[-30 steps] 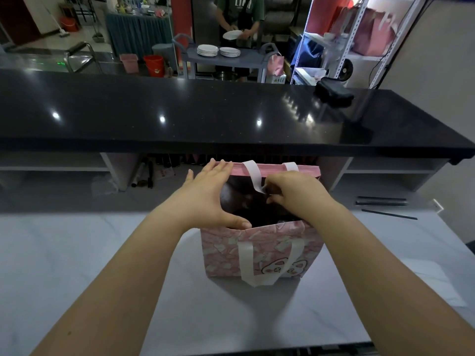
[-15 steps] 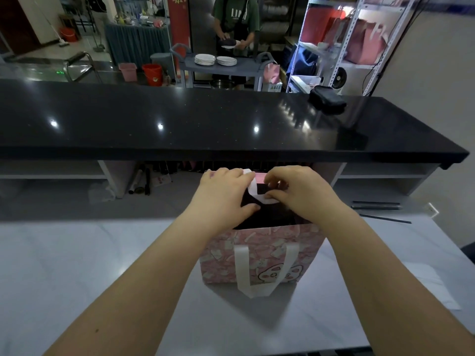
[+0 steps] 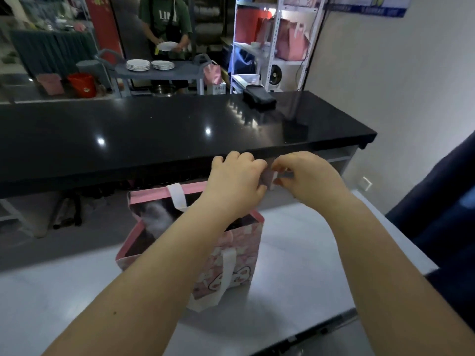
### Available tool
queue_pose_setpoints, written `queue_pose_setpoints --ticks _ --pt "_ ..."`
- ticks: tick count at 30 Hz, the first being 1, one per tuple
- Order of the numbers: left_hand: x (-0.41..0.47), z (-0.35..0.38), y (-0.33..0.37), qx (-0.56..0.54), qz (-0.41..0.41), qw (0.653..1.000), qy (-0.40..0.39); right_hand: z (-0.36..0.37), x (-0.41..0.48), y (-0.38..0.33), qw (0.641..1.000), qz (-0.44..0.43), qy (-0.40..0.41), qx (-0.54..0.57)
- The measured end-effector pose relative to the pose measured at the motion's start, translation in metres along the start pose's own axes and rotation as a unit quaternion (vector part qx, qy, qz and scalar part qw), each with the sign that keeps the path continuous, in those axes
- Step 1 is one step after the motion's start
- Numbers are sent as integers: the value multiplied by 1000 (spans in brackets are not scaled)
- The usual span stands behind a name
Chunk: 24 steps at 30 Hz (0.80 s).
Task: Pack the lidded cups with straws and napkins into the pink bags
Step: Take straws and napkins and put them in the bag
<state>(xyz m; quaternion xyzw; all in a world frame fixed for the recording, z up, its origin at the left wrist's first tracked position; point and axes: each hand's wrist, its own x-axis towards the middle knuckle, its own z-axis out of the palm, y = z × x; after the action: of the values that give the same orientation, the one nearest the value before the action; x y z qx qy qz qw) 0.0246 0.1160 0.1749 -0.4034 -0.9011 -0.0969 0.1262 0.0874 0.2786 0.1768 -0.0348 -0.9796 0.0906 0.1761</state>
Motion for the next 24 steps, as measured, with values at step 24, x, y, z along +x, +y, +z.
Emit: queue_pose_setpoints --ticks 24 --pt "61 255 208 -159 -56 959 -228 98 -152 306 959 171 -216 71"
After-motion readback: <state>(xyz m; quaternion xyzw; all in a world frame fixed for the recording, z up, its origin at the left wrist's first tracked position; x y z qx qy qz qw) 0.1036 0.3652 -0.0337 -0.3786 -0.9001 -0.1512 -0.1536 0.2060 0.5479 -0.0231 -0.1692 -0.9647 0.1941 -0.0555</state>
